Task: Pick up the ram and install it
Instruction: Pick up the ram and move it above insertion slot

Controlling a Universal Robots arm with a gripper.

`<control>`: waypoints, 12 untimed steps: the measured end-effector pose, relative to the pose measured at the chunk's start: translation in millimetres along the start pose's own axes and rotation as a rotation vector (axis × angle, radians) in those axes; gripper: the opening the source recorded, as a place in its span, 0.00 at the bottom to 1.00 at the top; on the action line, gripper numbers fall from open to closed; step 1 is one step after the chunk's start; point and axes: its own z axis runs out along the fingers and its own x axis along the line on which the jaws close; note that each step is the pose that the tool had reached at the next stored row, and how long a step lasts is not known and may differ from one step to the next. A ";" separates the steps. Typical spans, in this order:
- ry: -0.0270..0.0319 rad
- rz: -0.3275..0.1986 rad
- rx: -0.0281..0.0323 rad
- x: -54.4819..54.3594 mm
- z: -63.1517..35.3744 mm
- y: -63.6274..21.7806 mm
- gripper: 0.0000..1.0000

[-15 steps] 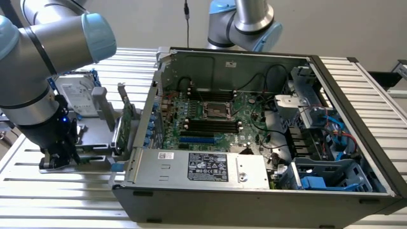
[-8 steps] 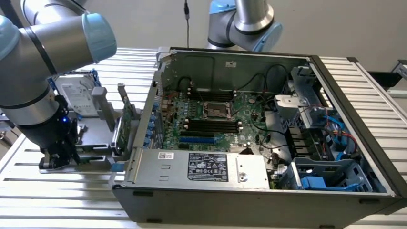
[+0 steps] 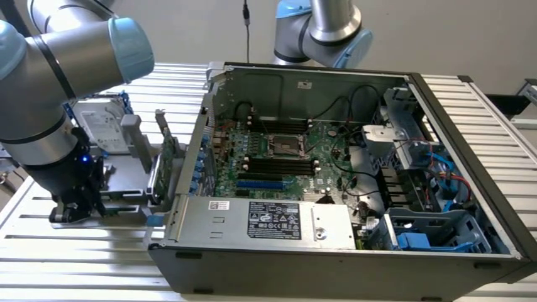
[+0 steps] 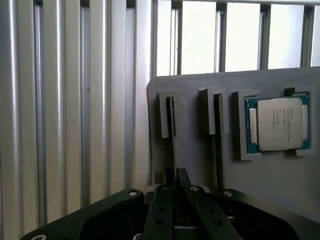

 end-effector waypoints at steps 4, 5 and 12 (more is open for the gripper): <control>-0.0010 0.025 -0.0025 0.0 0.0 0.0 0.14; -0.0012 0.032 -0.0029 0.0 0.0 0.0 0.14; -0.0034 0.081 -0.0050 0.0 0.0 -0.1 0.14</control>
